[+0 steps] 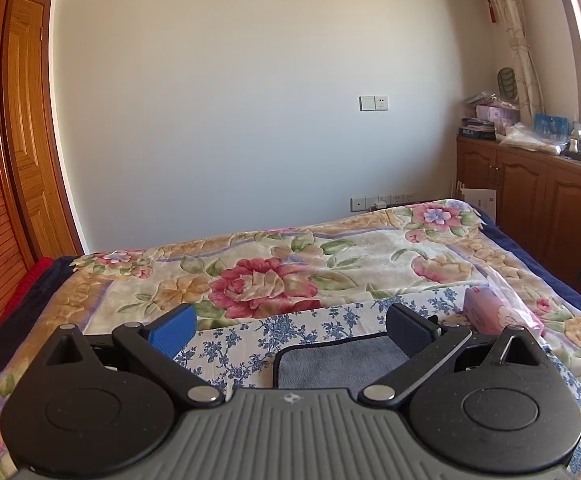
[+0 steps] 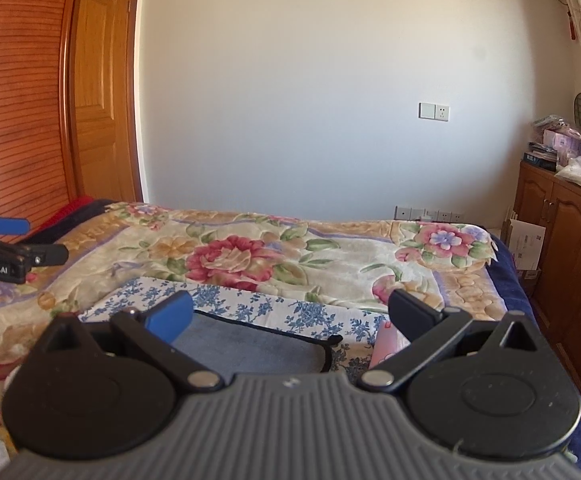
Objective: Fold towel
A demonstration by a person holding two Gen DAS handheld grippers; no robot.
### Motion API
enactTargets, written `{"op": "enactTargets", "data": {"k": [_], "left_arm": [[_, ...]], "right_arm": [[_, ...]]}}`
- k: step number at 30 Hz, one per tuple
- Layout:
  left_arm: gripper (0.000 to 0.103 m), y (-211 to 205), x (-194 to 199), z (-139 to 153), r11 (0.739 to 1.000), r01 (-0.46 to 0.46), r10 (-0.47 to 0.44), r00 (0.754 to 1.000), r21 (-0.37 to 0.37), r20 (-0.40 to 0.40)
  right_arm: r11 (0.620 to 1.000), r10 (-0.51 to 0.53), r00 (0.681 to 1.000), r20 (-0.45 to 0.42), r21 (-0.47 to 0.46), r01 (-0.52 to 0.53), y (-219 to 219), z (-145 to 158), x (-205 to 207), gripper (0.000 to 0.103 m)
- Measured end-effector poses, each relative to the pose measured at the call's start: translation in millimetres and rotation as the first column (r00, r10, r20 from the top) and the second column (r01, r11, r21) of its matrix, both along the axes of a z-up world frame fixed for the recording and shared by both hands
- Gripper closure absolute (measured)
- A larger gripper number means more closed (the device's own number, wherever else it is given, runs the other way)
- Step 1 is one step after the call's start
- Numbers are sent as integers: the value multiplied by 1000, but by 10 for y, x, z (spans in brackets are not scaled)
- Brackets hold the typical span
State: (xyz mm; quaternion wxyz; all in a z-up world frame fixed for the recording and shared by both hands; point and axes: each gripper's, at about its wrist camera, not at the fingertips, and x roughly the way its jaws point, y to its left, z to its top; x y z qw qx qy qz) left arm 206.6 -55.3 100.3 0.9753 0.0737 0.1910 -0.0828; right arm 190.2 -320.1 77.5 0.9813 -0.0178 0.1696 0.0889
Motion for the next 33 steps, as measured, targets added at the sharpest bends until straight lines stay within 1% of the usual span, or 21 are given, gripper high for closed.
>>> {"op": "enactTargets", "data": {"k": [15,21,25,29,33], "left_arm": [[0,82,-494,48,1000,5,-5,1000,11,3],[0,138,-669,44,1000,-7,7,1000,2,16],[0,153,-819,-10,1000,-13,13,1000,8,25],[0,173,-945,-18,1000,-11,12,999,-17,30],[0,181,-1052,-3,1000,-12,13,999,-27,37]], "right_arm": [[1000,12,1000,17,13,-13,84,1,-443,0],[1000,13,1000,20,8,-13,128,-58,-611,0],[1000,14,1000,12,4,-14,170,-128,-705,0],[999,30,1000,2,18,-30,216,-179,-807,0],[999,36,999,11,10,-36,265,-183,-895,0]]}}
